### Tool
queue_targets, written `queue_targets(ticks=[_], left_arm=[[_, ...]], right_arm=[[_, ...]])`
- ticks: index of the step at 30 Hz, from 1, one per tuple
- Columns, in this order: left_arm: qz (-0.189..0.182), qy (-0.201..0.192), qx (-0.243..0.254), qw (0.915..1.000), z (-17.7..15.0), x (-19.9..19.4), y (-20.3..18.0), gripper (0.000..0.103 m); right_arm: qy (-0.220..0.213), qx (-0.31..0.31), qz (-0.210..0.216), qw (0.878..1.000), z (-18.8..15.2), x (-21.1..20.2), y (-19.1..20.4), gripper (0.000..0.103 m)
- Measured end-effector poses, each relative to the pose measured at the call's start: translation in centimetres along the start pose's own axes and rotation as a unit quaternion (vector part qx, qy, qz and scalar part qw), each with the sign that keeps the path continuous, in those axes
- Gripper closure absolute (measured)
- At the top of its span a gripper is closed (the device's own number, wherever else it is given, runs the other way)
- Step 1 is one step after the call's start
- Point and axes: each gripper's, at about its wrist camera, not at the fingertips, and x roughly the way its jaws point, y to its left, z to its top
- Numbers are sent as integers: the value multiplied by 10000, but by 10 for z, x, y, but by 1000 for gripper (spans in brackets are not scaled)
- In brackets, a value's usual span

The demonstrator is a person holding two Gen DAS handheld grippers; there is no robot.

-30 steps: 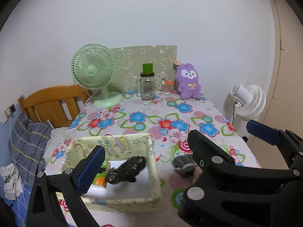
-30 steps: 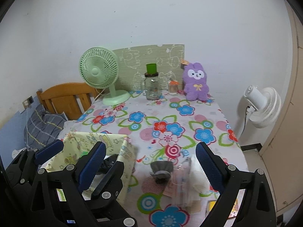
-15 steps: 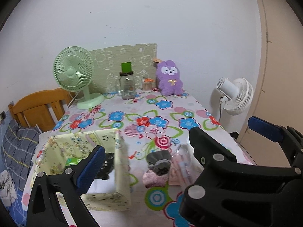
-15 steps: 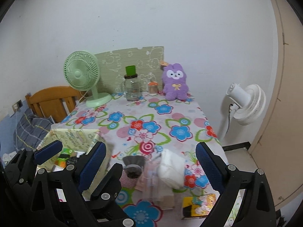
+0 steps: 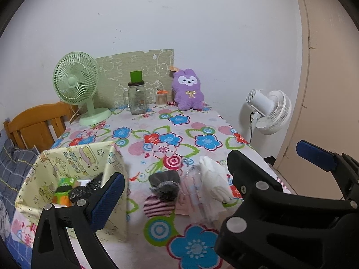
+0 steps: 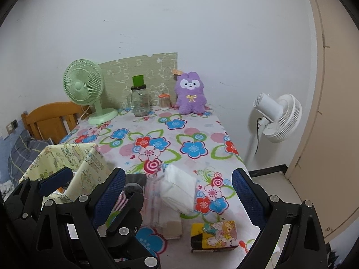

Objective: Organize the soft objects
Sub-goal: 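Withdraw both tools from the basket toward the remaining items on the table, then grasp the yellow cartoon tissue pack with the right tool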

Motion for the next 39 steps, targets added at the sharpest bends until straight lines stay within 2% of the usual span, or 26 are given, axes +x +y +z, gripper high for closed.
queue_targets(ticks=[6, 21, 34, 39], left_arm=[[-21, -3, 0, 10000, -12, 7, -11, 1], [-99, 341, -2, 9994, -44, 32, -27, 2], [-27, 782, 64, 9969, -67, 61, -37, 13], [4, 939, 107, 9955, -76, 69, -38, 15]], right_arm=[[-107, 20, -91, 9999, -12, 1, -12, 6], [224, 155, -188, 9995, -47, 22, -32, 6], [624, 214, -321, 9973, -74, 47, -48, 6], [802, 272, -298, 9960, -83, 57, -50, 6]])
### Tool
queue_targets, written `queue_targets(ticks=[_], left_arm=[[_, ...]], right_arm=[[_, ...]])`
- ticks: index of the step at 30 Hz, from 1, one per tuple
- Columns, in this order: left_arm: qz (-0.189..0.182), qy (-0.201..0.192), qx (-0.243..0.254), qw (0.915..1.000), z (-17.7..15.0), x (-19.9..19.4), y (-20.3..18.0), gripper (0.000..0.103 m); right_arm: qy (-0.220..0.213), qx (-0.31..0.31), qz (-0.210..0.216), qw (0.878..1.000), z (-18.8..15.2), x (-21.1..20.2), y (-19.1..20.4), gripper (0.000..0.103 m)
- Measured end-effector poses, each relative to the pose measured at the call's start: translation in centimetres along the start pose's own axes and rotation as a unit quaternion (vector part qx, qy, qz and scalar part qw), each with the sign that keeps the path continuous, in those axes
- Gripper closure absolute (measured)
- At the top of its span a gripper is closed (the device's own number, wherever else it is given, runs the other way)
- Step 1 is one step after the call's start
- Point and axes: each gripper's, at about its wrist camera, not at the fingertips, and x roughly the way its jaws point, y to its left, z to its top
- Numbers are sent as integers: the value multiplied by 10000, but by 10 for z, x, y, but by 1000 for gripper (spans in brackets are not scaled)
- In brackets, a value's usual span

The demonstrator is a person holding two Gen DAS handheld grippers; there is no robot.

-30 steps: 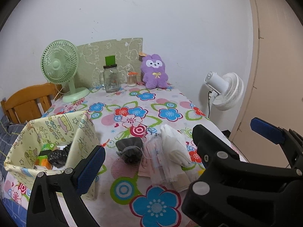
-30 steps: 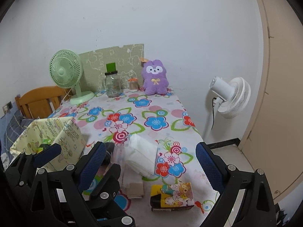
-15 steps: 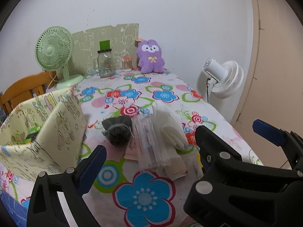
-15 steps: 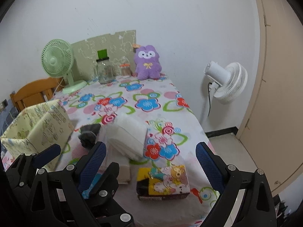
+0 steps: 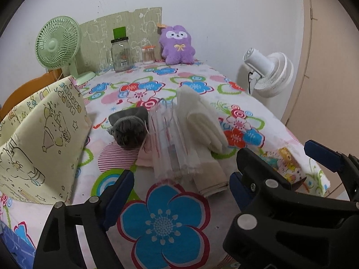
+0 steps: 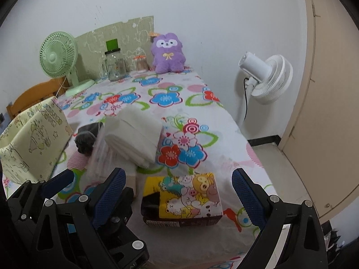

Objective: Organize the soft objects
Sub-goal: 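Grasp the yellow cartoon tissue pack with the right tool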

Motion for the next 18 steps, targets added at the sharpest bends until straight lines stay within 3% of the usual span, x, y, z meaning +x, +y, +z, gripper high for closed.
queue_targets(ticks=[4, 8, 18], left_arm=[[53, 64, 51, 10000, -3, 5, 0, 15], [59, 137, 90, 9998, -6, 8, -2, 15], [144, 0, 20, 9999, 3, 7, 1, 15]], right_arm=[[124, -7, 45, 9999, -4, 7, 0, 9], [331, 58, 65, 9994, -9, 15, 0, 26], [188, 65, 65, 9998, -3, 10, 1, 31]])
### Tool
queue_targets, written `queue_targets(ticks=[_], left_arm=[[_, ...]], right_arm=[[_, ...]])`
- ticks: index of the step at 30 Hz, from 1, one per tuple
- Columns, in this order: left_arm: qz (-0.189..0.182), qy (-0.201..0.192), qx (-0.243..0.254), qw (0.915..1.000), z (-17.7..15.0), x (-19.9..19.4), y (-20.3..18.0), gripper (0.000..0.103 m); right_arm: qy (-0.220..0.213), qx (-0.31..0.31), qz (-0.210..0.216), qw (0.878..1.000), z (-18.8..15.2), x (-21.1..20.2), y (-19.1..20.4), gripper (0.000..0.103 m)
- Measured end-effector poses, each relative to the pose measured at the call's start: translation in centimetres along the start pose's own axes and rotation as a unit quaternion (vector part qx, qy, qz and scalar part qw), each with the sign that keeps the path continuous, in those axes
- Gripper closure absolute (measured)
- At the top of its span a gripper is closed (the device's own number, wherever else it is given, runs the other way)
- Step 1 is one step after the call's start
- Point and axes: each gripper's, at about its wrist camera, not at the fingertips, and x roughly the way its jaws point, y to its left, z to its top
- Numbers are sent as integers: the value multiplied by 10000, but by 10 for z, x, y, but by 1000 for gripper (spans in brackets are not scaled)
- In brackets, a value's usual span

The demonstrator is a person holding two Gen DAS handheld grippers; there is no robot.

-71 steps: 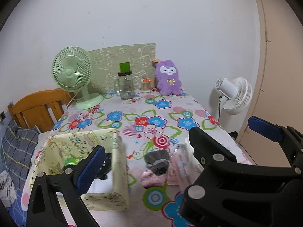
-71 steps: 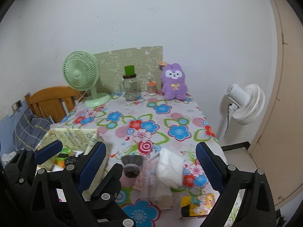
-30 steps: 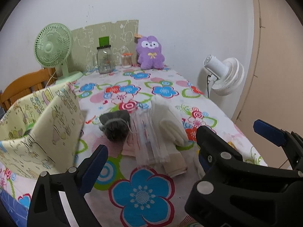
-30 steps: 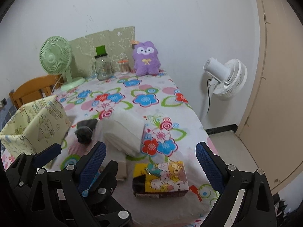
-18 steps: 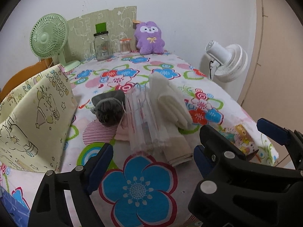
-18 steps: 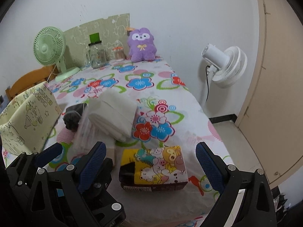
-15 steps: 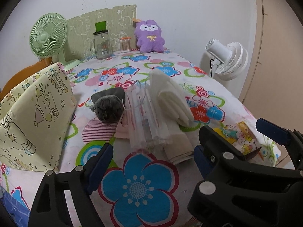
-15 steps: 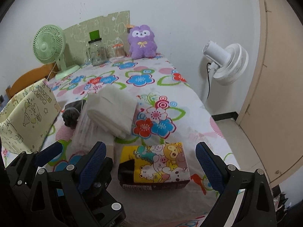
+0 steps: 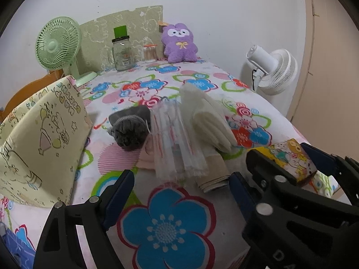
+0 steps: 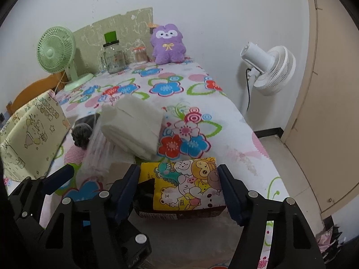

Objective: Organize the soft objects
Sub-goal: 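Grasp the yellow cartoon tissue pack with the right tool, then grasp the clear plastic bag with the left tool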

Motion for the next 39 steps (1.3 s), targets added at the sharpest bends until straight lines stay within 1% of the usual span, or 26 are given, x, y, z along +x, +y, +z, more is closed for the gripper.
queue_targets(ticks=[3, 9, 11, 13, 15, 17, 18, 20, 21, 23, 26, 31, 39], left_arm=[[-26, -60, -30, 10000, 5, -1, 1, 18], [-71, -101, -44, 9999, 13, -2, 1, 18], [-116, -64, -42, 9999, 14, -1, 2, 23], [-143, -46, -54, 9999, 15, 0, 2, 23], [-73, -14, -79, 9999, 17, 4, 3, 25], [-91, 32, -108, 9999, 17, 7, 4, 36], [-120, 67, -127, 9998, 17, 9, 4, 38], [-171, 143, -163, 9996, 16, 13, 5, 48], [-197, 169, -166, 9995, 16, 14, 6, 49], [-218, 169, -145, 9995, 16, 15, 6, 59], [-213, 160, -112, 9996, 17, 15, 6, 65], [-200, 183, -156, 9995, 16, 13, 9, 73], [-180, 28, -147, 9997, 15, -1, 13, 76]], right_arm=[[-77, 23, 19, 10000, 5, -3, -1, 31], [-142, 60, 15, 9999, 14, -3, -2, 31], [-151, 64, -2, 9999, 16, -3, -2, 31], [-157, 81, -13, 9998, 17, -2, -3, 31], [-148, 90, -25, 9998, 18, -1, -3, 31], [-118, 110, -27, 9999, 19, 3, -4, 31], [-95, 131, -21, 9999, 19, 5, -4, 31], [-46, 160, -21, 9999, 19, 8, -4, 31], [-18, 171, -14, 9999, 19, 10, -4, 31], [26, 183, 3, 9998, 19, 14, -4, 31], [50, 173, 6, 9998, 20, 17, -3, 30], [72, 133, 34, 9999, 20, 18, 1, 30], [-4, 49, 27, 10000, 22, 9, 8, 30]])
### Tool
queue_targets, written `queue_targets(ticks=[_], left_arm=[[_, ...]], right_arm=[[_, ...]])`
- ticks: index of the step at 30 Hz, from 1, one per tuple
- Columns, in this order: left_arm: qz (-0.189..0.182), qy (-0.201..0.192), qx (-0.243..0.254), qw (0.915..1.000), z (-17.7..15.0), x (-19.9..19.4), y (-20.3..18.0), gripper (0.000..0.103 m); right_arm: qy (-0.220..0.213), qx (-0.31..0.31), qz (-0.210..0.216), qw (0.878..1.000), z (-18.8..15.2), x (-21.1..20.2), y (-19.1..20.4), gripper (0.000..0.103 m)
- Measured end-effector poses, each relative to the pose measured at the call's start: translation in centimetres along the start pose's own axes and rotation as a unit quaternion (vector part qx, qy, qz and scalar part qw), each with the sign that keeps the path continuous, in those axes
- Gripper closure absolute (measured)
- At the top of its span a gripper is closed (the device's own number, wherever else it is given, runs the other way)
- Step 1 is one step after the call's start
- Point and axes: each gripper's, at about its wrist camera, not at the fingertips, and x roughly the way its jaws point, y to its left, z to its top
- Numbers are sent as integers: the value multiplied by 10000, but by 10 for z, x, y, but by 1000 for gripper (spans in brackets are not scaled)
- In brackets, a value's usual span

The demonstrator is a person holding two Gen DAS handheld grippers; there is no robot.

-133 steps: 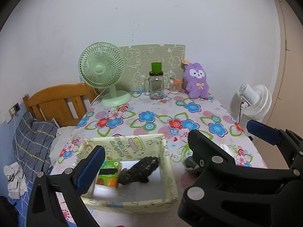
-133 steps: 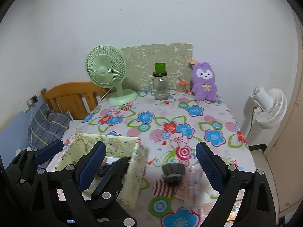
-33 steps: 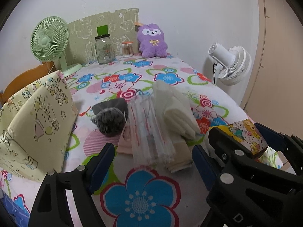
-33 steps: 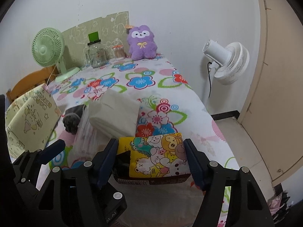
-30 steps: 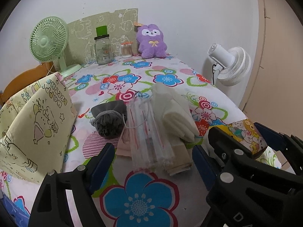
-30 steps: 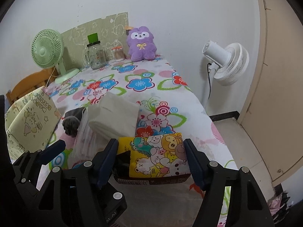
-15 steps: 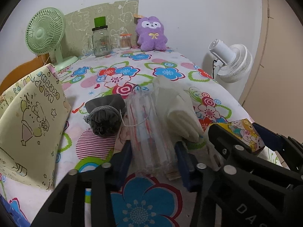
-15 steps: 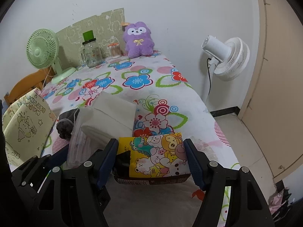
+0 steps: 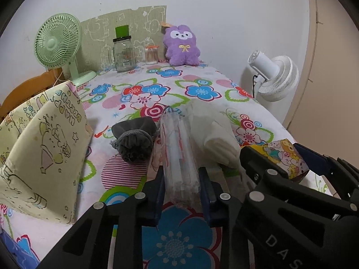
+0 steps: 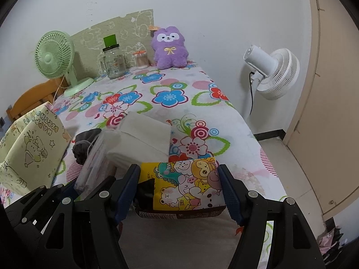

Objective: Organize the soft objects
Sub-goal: 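Grasp the clear plastic bag with the left tool, then carry the yellow pack with the right tool while the left tool carries the clear bag toward the basket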

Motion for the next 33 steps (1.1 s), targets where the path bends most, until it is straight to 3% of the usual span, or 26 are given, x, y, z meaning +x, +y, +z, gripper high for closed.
queue_targets(ticks=[6, 33], left_arm=[[-32, -71, -26, 10000, 2, -9, 4, 81], [137, -591, -36, 9982, 35, -73, 24, 81]], right_arm=[[-114, -43, -11, 9999, 3, -11, 6, 30], [-601, 37, 88, 9981, 35, -71, 35, 30]])
